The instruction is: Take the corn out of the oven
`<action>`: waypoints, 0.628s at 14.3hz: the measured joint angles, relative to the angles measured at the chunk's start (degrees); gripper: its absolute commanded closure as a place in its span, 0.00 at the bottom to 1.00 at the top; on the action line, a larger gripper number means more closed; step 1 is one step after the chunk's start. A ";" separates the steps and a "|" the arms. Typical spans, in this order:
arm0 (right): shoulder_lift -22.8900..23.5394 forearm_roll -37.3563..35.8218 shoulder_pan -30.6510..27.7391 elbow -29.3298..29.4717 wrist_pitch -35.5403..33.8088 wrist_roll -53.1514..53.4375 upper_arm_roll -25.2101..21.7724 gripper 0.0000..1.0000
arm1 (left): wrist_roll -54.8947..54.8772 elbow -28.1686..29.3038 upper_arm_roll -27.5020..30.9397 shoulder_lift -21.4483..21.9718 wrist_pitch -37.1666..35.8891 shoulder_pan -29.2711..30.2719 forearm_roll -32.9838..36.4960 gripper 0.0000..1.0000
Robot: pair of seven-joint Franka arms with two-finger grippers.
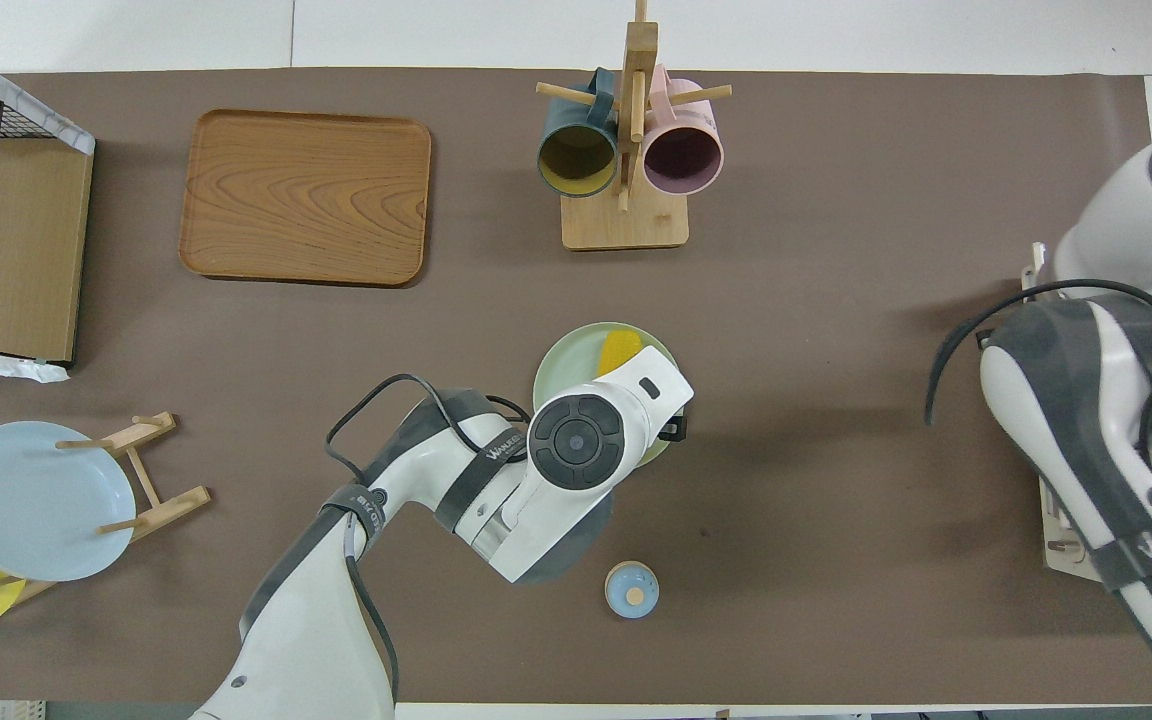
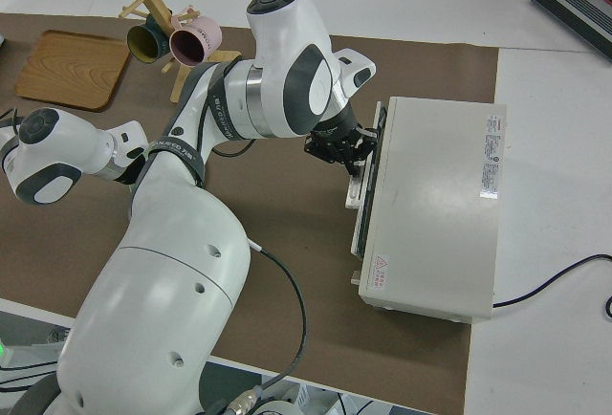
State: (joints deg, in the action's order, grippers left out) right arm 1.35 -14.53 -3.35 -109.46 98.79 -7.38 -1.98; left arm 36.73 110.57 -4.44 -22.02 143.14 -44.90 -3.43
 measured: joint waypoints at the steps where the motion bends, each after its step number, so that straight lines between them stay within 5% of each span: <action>1: -0.50 0.00 -0.22 0.25 -1.03 -0.68 -0.03 1.00 | 0.00 -0.02 0.00 0.02 0.01 -0.01 0.01 1.00; 7: -1.39 10.32 0.65 11.89 -10.80 -0.69 1.21 0.74 | 0.11 -1.91 1.41 3.33 -5.66 2.62 0.01 1.00; 9: -1.36 12.32 0.78 12.28 -10.15 -0.45 2.08 0.00 | -2.36 -3.20 1.72 7.12 -11.90 6.89 0.06 1.00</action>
State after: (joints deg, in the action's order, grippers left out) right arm -0.01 -2.21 -2.58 -97.18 88.64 -7.83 0.10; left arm 34.37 107.37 -2.71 -14.89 131.24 -38.01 -3.37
